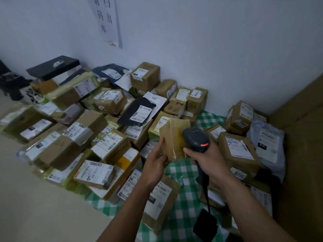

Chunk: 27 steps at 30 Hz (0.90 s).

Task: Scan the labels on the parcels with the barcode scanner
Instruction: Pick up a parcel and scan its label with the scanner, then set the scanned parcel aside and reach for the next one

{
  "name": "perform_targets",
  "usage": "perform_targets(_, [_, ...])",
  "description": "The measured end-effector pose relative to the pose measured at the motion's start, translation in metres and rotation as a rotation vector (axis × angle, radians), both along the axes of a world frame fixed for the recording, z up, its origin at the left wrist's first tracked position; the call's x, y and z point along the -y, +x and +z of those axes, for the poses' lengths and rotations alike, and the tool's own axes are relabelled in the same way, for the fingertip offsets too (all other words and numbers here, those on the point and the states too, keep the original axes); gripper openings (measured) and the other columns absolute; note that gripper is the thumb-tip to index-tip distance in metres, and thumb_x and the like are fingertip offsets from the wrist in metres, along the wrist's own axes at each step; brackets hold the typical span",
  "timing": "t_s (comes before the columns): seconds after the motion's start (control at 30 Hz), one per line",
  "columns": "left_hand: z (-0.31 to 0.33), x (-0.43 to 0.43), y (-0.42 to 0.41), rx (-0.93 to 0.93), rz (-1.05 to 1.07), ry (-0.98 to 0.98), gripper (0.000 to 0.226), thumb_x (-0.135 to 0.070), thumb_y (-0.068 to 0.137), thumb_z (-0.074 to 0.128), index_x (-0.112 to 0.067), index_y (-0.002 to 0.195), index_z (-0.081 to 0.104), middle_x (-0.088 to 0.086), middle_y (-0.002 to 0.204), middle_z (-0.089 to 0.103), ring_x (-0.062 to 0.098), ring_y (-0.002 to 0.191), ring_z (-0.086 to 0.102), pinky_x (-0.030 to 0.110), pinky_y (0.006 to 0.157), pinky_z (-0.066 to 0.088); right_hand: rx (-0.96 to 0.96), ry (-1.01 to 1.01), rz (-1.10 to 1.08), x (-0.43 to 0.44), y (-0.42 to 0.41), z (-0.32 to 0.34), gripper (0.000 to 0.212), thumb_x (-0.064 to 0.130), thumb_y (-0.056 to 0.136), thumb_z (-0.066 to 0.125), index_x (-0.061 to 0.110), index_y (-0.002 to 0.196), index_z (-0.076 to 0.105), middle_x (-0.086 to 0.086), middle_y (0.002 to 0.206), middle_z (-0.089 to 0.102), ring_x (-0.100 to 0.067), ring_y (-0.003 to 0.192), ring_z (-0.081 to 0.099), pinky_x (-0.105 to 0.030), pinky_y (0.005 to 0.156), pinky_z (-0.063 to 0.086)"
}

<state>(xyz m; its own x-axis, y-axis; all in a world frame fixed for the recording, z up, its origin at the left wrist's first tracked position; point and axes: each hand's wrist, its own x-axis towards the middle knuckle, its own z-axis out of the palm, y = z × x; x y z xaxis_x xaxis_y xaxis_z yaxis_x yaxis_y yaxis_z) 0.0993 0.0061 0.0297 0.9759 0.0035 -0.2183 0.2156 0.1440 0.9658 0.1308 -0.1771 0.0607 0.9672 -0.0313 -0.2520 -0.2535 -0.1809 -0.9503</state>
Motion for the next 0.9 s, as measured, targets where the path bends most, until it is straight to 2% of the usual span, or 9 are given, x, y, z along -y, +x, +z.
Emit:
perform_targets(0.07, [0.005, 0.005, 0.0, -0.028, 0.002, 0.027, 0.052, -0.019, 0.108, 0.044, -0.04, 0.155, 0.038, -0.012, 0.143, 0.056, 0.013, 0.122, 0.063, 0.045, 0.102, 0.054, 0.034, -0.056, 0.013, -0.001, -0.001, 0.001, 0.061, 0.031, 0.074, 0.092, 0.039, 0.126, 0.062, 0.015, 0.112, 0.072, -0.013, 0.104, 0.068, -0.052, 0.097, 0.056])
perform_targets(0.13, [0.007, 0.007, -0.002, -0.02, 0.009, 0.058, 0.047, -0.044, 0.101, 0.057, -0.045, 0.147, 0.047, -0.015, 0.135, 0.063, 0.013, 0.12, 0.063, 0.042, 0.1, 0.053, 0.064, -0.067, 0.013, 0.0, -0.006, 0.002, 0.059, 0.029, 0.076, 0.091, 0.042, 0.125, 0.059, 0.016, 0.113, 0.071, -0.012, 0.104, 0.068, -0.052, 0.097, 0.056])
perform_targets(0.23, [0.007, 0.003, 0.0, -0.045, -0.008, 0.047, 0.066, -0.068, 0.074, 0.077, -0.039, 0.131, 0.059, -0.006, 0.125, 0.072, 0.012, 0.11, 0.071, 0.043, 0.097, 0.057, 0.102, -0.033, 0.021, 0.004, -0.011, 0.004, 0.059, 0.028, 0.08, 0.088, 0.046, 0.127, 0.057, 0.018, 0.116, 0.071, -0.009, 0.106, 0.068, -0.045, 0.096, 0.057])
perform_targets(0.4, [-0.004, 0.007, 0.007, -0.114, -0.04, -0.185, 0.065, -0.048, 0.084, 0.074, -0.023, 0.139, 0.052, 0.005, 0.123, 0.073, 0.026, 0.112, 0.071, 0.053, 0.1, 0.054, 0.139, 0.041, -0.048, 0.009, -0.012, 0.009, 0.046, 0.029, 0.084, 0.085, 0.04, 0.122, 0.06, 0.025, 0.108, 0.067, 0.008, 0.097, 0.061, -0.02, 0.077, 0.046])
perform_targets(0.5, [-0.007, 0.011, 0.013, -0.078, -0.009, -0.302, 0.068, -0.037, 0.085, 0.071, -0.029, 0.147, 0.044, 0.006, 0.133, 0.068, 0.03, 0.12, 0.067, 0.057, 0.098, 0.055, 0.124, 0.001, -0.096, 0.01, -0.006, 0.008, 0.047, 0.034, 0.083, 0.085, 0.039, 0.123, 0.061, 0.022, 0.11, 0.068, -0.001, 0.101, 0.064, -0.03, 0.084, 0.055])
perform_targets(0.57, [-0.01, 0.01, 0.019, -0.036, -0.004, -0.327, 0.07, -0.03, 0.09, 0.072, -0.044, 0.15, 0.039, 0.002, 0.139, 0.064, 0.031, 0.123, 0.065, 0.056, 0.092, 0.057, 0.107, 0.005, -0.122, 0.01, -0.004, 0.008, 0.046, 0.028, 0.083, 0.086, 0.035, 0.124, 0.064, 0.016, 0.109, 0.071, -0.008, 0.099, 0.067, -0.037, 0.086, 0.057])
perform_targets(0.7, [-0.013, 0.005, 0.026, 0.024, -0.008, -0.179, 0.066, -0.013, 0.097, 0.064, -0.058, 0.141, 0.043, -0.005, 0.139, 0.063, 0.013, 0.116, 0.068, 0.034, 0.08, 0.061, 0.137, -0.019, -0.129, 0.009, -0.002, 0.007, 0.049, 0.021, 0.084, 0.086, 0.028, 0.126, 0.063, 0.01, 0.112, 0.072, -0.005, 0.1, 0.068, -0.032, 0.085, 0.057])
perform_targets(0.8, [-0.013, 0.002, 0.028, 0.05, -0.071, -0.042, 0.055, -0.032, 0.095, 0.068, -0.062, 0.134, 0.044, -0.012, 0.13, 0.069, 0.008, 0.114, 0.068, 0.035, 0.087, 0.059, 0.129, -0.086, -0.082, 0.008, -0.001, 0.005, 0.055, 0.022, 0.085, 0.084, 0.027, 0.134, 0.058, 0.014, 0.117, 0.067, 0.007, 0.099, 0.061, -0.015, 0.078, 0.048])
perform_targets(0.9, [-0.018, -0.001, 0.033, 0.059, -0.044, 0.008, 0.071, -0.029, 0.084, 0.082, -0.064, 0.134, 0.045, -0.01, 0.126, 0.071, 0.009, 0.112, 0.069, 0.041, 0.093, 0.06, 0.072, -0.095, -0.046, 0.007, -0.003, 0.003, 0.056, 0.031, 0.084, 0.085, 0.035, 0.132, 0.058, 0.016, 0.118, 0.069, -0.002, 0.104, 0.065, -0.034, 0.091, 0.056])
